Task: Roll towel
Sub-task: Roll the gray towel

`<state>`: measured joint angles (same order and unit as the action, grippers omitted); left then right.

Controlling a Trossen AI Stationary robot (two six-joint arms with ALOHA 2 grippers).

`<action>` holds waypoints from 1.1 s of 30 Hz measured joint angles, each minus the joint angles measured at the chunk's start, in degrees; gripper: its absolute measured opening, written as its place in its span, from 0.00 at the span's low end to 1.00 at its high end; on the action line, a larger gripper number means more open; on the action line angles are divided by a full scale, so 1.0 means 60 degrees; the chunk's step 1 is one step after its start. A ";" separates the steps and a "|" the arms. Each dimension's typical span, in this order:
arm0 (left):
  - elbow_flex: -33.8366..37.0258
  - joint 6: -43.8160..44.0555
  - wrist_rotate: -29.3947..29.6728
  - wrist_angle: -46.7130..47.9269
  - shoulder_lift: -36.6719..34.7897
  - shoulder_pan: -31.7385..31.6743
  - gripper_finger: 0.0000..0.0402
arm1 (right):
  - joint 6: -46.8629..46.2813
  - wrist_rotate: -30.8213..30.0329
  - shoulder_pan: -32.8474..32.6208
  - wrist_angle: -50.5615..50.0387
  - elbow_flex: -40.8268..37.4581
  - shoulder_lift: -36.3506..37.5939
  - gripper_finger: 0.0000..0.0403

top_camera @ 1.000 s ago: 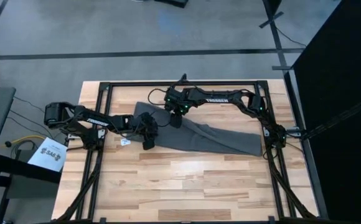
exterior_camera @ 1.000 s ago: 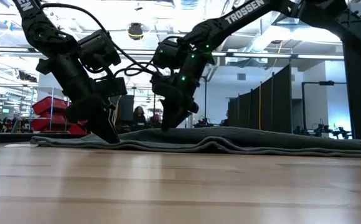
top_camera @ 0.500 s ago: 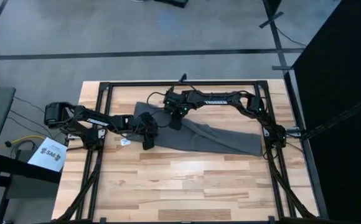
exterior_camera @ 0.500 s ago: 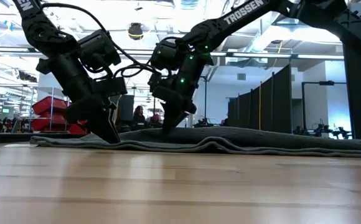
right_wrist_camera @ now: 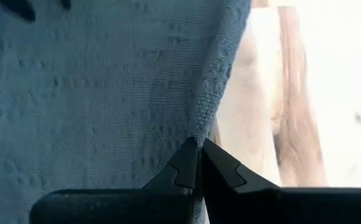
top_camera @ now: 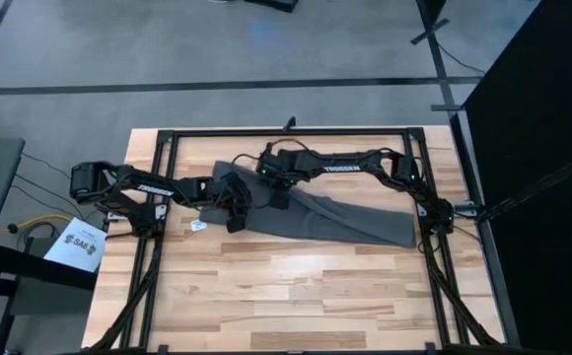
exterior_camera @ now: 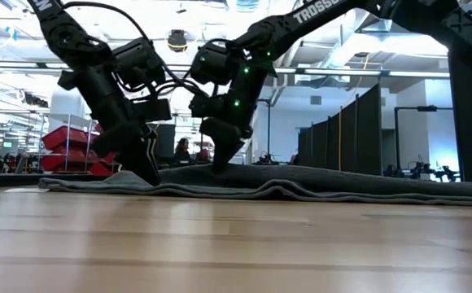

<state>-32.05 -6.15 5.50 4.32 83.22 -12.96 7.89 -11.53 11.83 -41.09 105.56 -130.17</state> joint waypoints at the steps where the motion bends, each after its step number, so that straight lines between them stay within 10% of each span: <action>1: -0.0060 -0.0015 0.0000 0.0144 0.0000 -0.0039 0.20 | 0.0115 -0.0184 -0.0069 -0.0002 0.0000 0.0000 0.00; 14: 0.0857 0.1417 0.0844 0.1914 -0.2862 -0.0617 0.20 | 0.0910 -0.0667 -0.0447 0.0294 0.0004 0.0000 0.00; 33: 0.2449 0.1368 0.1497 0.0512 -0.2907 -0.1399 0.20 | 0.1773 -0.0633 -0.1067 0.0519 0.0004 0.0000 0.00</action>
<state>-17.35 2.05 14.48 7.39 65.78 -21.35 18.52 -15.33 5.42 -37.98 105.58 -130.17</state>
